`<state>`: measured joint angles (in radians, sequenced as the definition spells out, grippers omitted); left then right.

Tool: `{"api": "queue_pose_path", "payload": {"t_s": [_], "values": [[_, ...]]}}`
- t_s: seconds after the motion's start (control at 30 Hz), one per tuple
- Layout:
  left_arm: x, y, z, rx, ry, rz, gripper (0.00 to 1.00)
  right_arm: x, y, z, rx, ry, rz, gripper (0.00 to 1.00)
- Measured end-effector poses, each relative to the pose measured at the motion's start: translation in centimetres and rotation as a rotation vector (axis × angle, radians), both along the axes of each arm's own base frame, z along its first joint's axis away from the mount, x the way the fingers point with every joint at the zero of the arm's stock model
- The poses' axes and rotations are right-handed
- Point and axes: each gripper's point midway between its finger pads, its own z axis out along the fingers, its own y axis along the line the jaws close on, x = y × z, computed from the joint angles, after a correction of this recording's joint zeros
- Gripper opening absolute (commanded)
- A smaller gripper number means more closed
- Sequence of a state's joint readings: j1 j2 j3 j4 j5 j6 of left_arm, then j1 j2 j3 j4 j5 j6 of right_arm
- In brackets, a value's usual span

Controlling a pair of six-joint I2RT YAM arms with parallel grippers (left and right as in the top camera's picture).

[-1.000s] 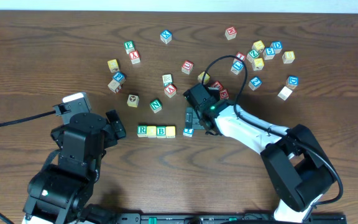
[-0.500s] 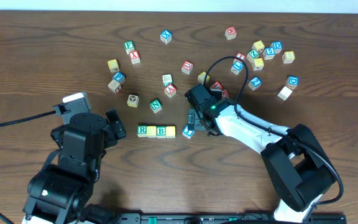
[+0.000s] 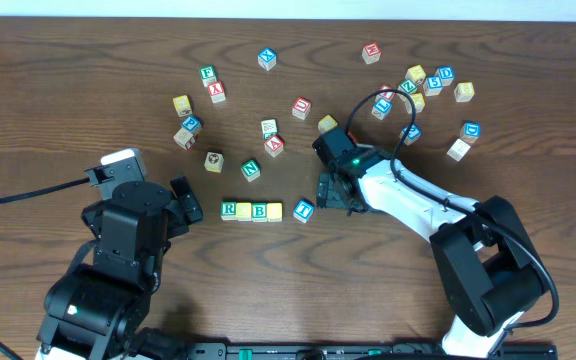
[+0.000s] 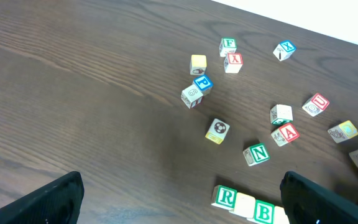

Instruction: Spell out ROBOT

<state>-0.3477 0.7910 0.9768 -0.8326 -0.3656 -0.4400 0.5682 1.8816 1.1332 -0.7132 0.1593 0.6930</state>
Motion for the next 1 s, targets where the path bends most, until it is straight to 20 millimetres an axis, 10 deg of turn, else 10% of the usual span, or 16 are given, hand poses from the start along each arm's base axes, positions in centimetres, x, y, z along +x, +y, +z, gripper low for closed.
{"api": "queue_pose_path", "payload": {"t_s": [0.4,1.0], "values": [[0.0,0.0,0.0,0.000,0.000,0.000,0.99,-2.4,3.4,-0.1,0.049,0.040,0.078,0.99],[0.0,0.0,0.0,0.000,0.000,0.000,0.99,-0.4,5.0,0.1,0.100,-0.054,0.117,0.99]]}}
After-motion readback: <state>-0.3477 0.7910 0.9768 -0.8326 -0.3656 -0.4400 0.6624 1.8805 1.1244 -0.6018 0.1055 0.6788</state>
